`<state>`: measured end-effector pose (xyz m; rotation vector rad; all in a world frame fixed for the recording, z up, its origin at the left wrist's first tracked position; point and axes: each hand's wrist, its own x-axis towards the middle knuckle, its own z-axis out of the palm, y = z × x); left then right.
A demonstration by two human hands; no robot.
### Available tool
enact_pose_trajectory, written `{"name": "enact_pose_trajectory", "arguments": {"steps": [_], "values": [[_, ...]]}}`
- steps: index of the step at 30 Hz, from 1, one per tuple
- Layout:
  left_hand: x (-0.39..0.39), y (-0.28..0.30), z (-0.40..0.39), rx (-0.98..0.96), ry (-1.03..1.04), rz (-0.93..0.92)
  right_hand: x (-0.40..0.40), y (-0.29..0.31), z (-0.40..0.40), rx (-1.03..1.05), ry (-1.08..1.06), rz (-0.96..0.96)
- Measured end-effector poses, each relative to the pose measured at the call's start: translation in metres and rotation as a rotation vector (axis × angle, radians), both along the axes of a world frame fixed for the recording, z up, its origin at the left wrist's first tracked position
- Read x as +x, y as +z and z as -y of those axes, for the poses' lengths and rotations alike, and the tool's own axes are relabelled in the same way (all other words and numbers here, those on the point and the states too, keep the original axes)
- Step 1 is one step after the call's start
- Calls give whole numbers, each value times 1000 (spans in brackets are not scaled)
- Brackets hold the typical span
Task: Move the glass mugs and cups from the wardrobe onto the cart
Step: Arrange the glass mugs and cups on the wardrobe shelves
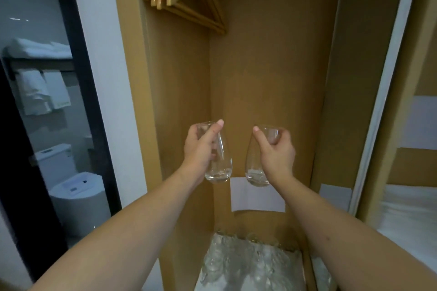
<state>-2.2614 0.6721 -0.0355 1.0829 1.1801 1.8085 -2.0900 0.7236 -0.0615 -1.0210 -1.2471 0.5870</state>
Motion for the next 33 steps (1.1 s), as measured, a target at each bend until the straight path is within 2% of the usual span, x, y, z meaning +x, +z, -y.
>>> {"name": "enact_pose_trajectory", "arguments": {"steps": [6, 11, 15, 22, 33], "values": [[-19, 0, 28, -40, -146, -66, -9, -3, 49, -31, -75, 19], [0, -13, 41, -59, -276, -31, 10, -12, 97, -52, -202, 40], [35, -22, 53, -81, -410, 13, 42, -13, 130, -73, -337, 62], [102, -22, 79, -81, -509, -66, 105, -15, 166, -100, -499, 8], [230, -18, 90, -126, -612, -95, 225, -13, 194, -111, -490, -38]]}}
